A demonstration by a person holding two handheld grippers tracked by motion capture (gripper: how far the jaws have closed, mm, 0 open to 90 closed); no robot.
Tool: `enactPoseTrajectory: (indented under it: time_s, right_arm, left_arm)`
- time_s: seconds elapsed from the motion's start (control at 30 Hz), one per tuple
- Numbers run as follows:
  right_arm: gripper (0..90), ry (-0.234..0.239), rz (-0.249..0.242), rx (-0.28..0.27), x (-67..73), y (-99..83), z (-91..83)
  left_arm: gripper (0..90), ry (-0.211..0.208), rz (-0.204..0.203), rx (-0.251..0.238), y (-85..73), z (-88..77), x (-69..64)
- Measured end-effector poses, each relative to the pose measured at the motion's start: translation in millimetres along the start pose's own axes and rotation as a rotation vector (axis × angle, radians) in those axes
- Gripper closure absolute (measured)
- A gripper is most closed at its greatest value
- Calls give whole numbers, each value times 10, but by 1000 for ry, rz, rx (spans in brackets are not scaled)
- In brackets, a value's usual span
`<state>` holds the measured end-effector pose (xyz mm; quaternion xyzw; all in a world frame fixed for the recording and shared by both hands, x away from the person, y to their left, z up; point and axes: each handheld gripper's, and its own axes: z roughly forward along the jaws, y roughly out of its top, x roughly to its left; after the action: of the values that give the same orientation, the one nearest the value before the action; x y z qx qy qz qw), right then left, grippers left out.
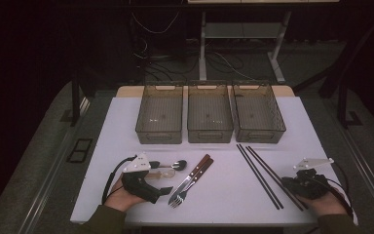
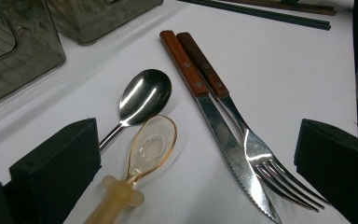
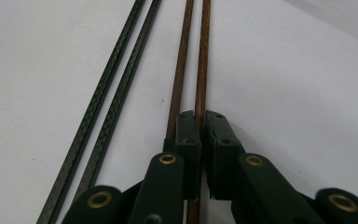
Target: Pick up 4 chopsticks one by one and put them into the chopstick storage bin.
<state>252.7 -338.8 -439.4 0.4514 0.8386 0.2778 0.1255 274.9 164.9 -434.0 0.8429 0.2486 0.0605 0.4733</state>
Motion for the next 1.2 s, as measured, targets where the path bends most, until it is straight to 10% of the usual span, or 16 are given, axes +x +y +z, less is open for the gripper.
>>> enactPoseTrajectory:
  time_s: [1.2]
  right_arm:
    - [854, 1, 11, -65, -40, 14, -94]
  left_arm:
    - [0, -3, 5, 10, 2, 14, -1]
